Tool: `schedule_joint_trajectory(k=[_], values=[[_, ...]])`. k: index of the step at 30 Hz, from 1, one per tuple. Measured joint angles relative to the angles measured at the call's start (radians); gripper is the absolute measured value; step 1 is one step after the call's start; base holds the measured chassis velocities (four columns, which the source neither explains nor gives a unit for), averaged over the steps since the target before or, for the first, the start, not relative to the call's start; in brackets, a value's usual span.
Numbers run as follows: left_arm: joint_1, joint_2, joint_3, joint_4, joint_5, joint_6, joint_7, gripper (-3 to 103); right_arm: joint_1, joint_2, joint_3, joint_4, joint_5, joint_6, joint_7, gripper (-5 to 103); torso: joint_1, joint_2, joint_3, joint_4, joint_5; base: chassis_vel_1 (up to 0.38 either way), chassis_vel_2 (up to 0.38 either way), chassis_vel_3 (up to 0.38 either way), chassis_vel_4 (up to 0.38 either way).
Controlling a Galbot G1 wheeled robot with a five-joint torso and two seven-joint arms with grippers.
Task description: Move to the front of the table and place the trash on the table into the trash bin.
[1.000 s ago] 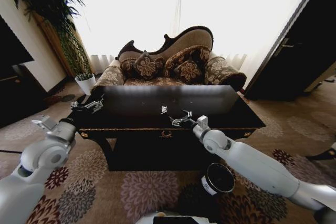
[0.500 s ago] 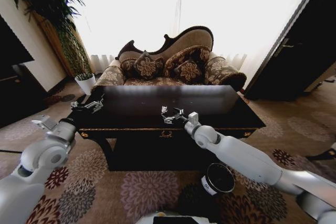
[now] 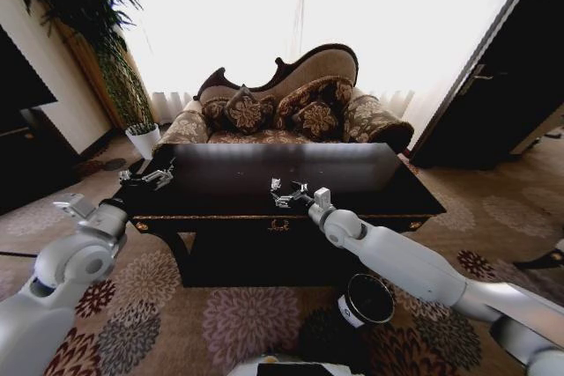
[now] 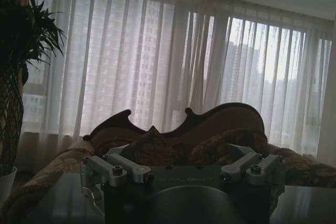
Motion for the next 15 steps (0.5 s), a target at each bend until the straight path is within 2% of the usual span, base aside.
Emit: schedule_joint_trajectory(k=[11,13,15], values=[[0.000,0.000,0.000,0.000,0.000,0.000,0.000,100,0.026,0.023,-0.024,-0.034,-0.005,0.011,0.008,101,0.000,0.000,0.000,0.0000,0.0001,0.000,0.000,0.000,0.000],[0.000,0.000,0.000,0.000,0.000,0.000,0.000,100,0.026,0.024,-0.025,-0.038,-0.007,0.014,0.008,91,0.000,0.000,0.000,0.0001,0.0001,0.000,0.000,0.000,0.000],[0.000,0.000,0.000,0.000,0.000,0.000,0.000,100,0.026,0.024,-0.025,-0.040,-0.008,0.015,0.008,91,0.000,0.000,0.000,0.0001,0.0001,0.000,0.000,0.000,0.000]])
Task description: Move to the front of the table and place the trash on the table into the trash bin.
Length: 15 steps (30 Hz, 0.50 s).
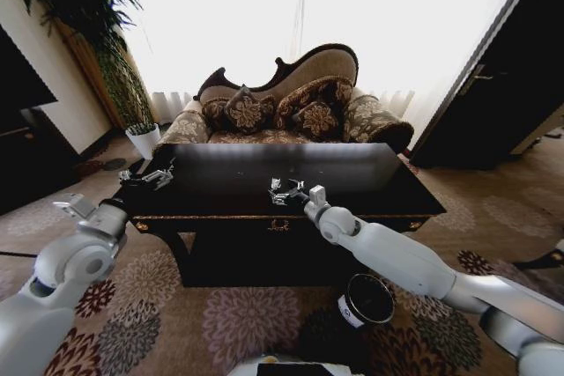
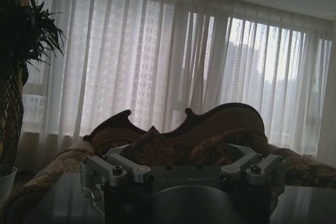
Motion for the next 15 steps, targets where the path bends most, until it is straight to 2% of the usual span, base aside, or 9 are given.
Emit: schedule_joint_trajectory(k=[4,6,9,10,13,15], values=[[0.000,0.000,0.000,0.000,0.000,0.000,0.000,100,-0.001,0.000,0.000,-0.003,-0.003,0.003,0.000,70,0.000,0.000,0.000,0.0000,0.0000,0.000,0.000,0.000,0.000],[0.000,0.000,0.000,0.000,0.000,0.000,0.000,100,-0.001,0.000,0.000,-0.003,-0.003,0.004,0.000,70,0.000,0.000,0.000,0.0000,0.0000,0.000,0.000,0.000,0.000],[0.000,0.000,0.000,0.000,0.000,0.000,0.000,100,-0.004,-0.002,0.001,-0.001,-0.003,0.005,0.000,53,0.000,0.000,0.000,0.0000,0.0000,0.000,0.000,0.000,0.000],[0.000,0.000,0.000,0.000,0.000,0.000,0.000,100,-0.004,-0.002,0.001,-0.001,-0.003,0.005,0.000,53,0.000,0.000,0.000,0.0000,0.0000,0.000,0.000,0.000,0.000],[0.000,0.000,0.000,0.000,0.000,0.000,0.000,100,-0.012,-0.007,0.006,0.002,-0.006,0.007,0.000,37,0.000,0.000,0.000,0.0001,0.0000,0.000,0.000,0.000,0.000],[0.000,0.000,0.000,0.000,0.000,0.000,0.000,100,-0.013,-0.008,0.006,0.003,-0.007,0.008,0.001,37,0.000,0.000,0.000,0.0001,0.0000,0.000,0.000,0.000,0.000]])
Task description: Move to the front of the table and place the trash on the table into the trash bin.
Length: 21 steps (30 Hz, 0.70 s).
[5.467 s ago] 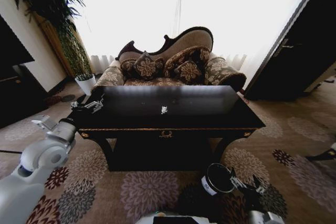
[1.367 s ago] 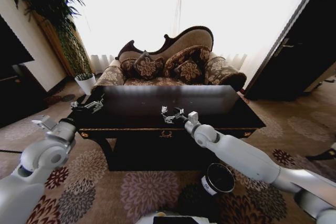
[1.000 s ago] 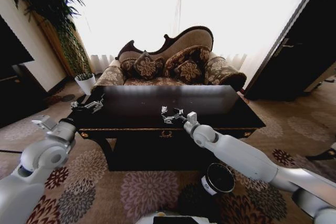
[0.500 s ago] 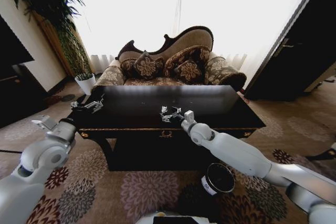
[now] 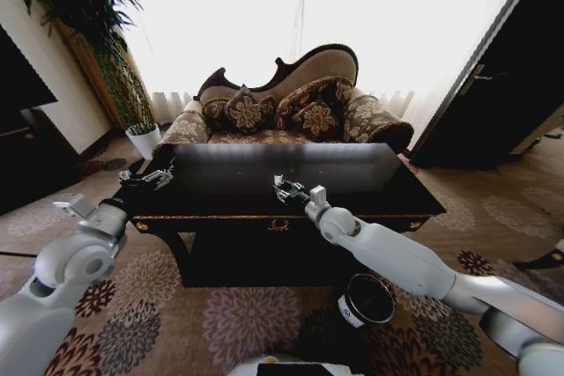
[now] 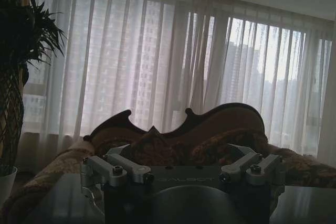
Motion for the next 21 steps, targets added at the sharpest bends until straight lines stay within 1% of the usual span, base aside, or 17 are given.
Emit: schedule_joint_trajectory(k=[3,4,5,6,14,21], values=[[0.000,0.000,0.000,0.000,0.000,0.000,0.000,100,-0.007,-0.005,0.002,0.004,-0.003,0.003,0.002,21,0.000,0.000,0.000,-0.0001,0.0000,0.000,0.000,0.000,0.000],[0.000,0.000,0.000,0.000,0.000,0.000,0.000,100,-0.007,-0.005,0.002,0.004,-0.003,0.003,0.002,21,0.000,0.000,0.000,-0.0001,0.0000,0.000,0.000,0.000,0.000],[0.000,0.000,0.000,0.000,0.000,0.000,0.000,100,-0.008,-0.005,0.003,0.004,-0.003,0.003,0.002,15,0.000,0.000,0.000,-0.0001,0.0000,0.000,0.000,0.000,0.000],[0.000,0.000,0.000,0.000,0.000,0.000,0.000,100,-0.009,-0.006,0.004,0.006,-0.004,0.003,0.003,13,0.000,0.000,0.000,0.0000,0.0000,0.000,0.000,0.000,0.000],[0.000,0.000,0.000,0.000,0.000,0.000,0.000,100,-0.014,-0.016,0.011,0.015,-0.004,0.003,0.006,12,0.000,0.000,0.000,-0.0001,0.0000,0.000,0.000,0.000,0.000],[0.000,0.000,0.000,0.000,0.000,0.000,0.000,100,-0.059,-0.057,0.060,0.082,0.001,-0.003,0.016,12,0.000,0.000,0.000,0.0000,0.0000,0.000,0.000,0.000,0.000]])
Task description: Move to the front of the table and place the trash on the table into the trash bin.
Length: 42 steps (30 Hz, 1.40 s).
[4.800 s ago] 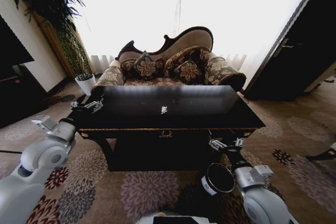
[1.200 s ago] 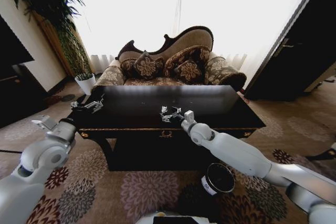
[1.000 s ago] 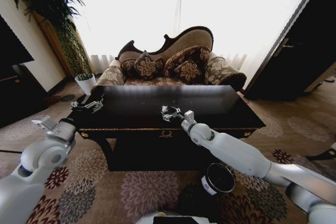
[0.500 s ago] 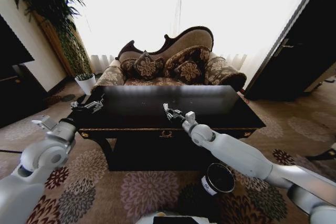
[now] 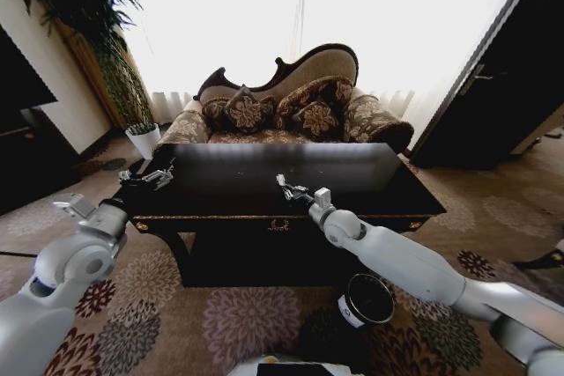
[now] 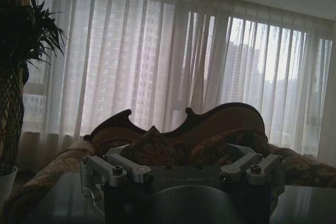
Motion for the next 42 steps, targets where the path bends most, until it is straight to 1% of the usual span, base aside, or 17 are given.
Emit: schedule_joint_trajectory(k=[2,6,7,8,10,12,13,17,18,20,22,25,26,32,33,36,42], values=[[0.000,0.000,0.000,0.000,0.000,0.000,0.000,100,-0.032,-0.023,0.034,0.032,0.001,-0.003,0.003,12,0.000,0.000,0.000,0.0000,0.0001,0.000,0.000,0.000,0.000],[0.000,0.000,0.000,0.000,0.000,0.000,0.000,100,-0.185,-0.118,0.229,0.133,0.003,-0.018,0.009,12,0.000,0.000,0.000,-0.0002,0.0002,0.000,0.000,0.000,0.000],[0.000,0.000,0.000,0.000,0.000,0.000,0.000,100,-0.240,-0.148,0.295,0.159,0.000,-0.018,0.005,7,0.000,0.000,0.000,-0.0003,0.0003,0.000,0.000,0.000,0.000],[0.000,0.000,0.000,0.000,0.000,0.000,0.000,100,-0.240,-0.148,0.295,0.159,0.000,-0.018,0.005,7,0.000,0.000,0.000,-0.0003,0.0003,0.000,0.000,0.000,0.000],[0.000,0.000,0.000,0.000,0.000,0.000,0.000,100,-0.363,-0.191,0.420,0.205,-0.024,-0.014,-0.014,1,0.000,0.000,0.000,-0.0002,0.0000,0.000,0.000,0.000,0.000],[0.000,0.000,0.000,0.000,0.000,0.000,0.000,100,-0.492,-0.217,0.533,0.258,-0.050,-0.010,-0.028,1,0.000,0.000,0.000,-0.0008,0.0005,0.000,0.000,0.000,0.000],[0.000,0.000,0.000,0.000,0.000,0.000,0.000,100,-0.492,-0.217,0.533,0.258,-0.050,-0.010,-0.028,1,0.000,0.000,0.000,-0.0008,0.0005,0.000,0.000,0.000,0.000],[0.000,0.000,0.000,0.000,0.000,0.000,0.000,100,-0.667,-0.222,0.721,0.336,-0.066,-0.007,-0.031,1,0.000,0.000,0.000,-0.0002,0.0001,0.000,0.000,0.000,0.000],[0.000,0.000,0.000,0.000,0.000,0.000,0.000,100,-0.667,-0.222,0.721,0.336,-0.066,-0.007,-0.031,1,0.000,0.000,0.000,-0.0002,0.0001,0.000,0.000,0.000,0.000],[0.000,0.000,0.000,0.000,0.000,0.000,0.000,100,-0.776,-0.207,0.823,0.367,-0.079,0.003,-0.030,1,0.000,0.000,0.000,-0.0001,-0.0001,0.000,0.000,0.000,0.000],[0.000,0.000,0.000,0.000,0.000,0.000,0.000,100,-0.821,-0.197,0.861,0.375,-0.086,0.010,-0.028,1,0.000,0.000,0.000,0.0000,0.0000,0.000,0.000,0.000,0.000],[0.000,0.000,0.000,0.000,0.000,0.000,0.000,100,-0.988,-0.142,0.997,0.396,-0.120,0.030,-0.038,1,0.000,0.000,0.000,-0.0002,0.0002,0.000,0.000,0.000,0.000],[0.000,0.000,0.000,0.000,0.000,0.000,0.000,100,-0.988,-0.142,0.997,0.396,-0.120,0.030,-0.038,1,0.000,0.000,0.000,-0.0002,0.0002,0.000,0.000,0.000,0.000],[0.000,0.000,0.000,0.000,0.000,0.000,0.000,100,-1.264,0.028,1.212,0.404,-0.233,0.116,-0.104,1,0.000,0.000,0.000,-0.0002,-0.0001,0.000,0.000,0.000,0.000],[0.000,0.000,0.000,0.000,0.000,0.000,0.000,100,-1.264,0.028,1.212,0.404,-0.233,0.116,-0.104,1,0.000,0.000,0.000,-0.0002,-0.0001,0.000,0.000,0.000,0.000],[0.000,0.000,0.000,0.000,0.000,0.000,0.000,100,-1.357,0.108,1.301,0.385,-0.257,0.177,-0.140,0,0.000,0.000,0.000,-0.0002,-0.0001,0.000,0.000,0.000,0.000],[0.000,0.000,0.000,0.000,0.000,0.000,0.000,100,-1.421,0.187,1.327,0.324,-0.305,0.250,-0.164,0,0.000,0.000,0.000,-0.0001,-0.0003,0.000,0.000,0.000,0.000]])
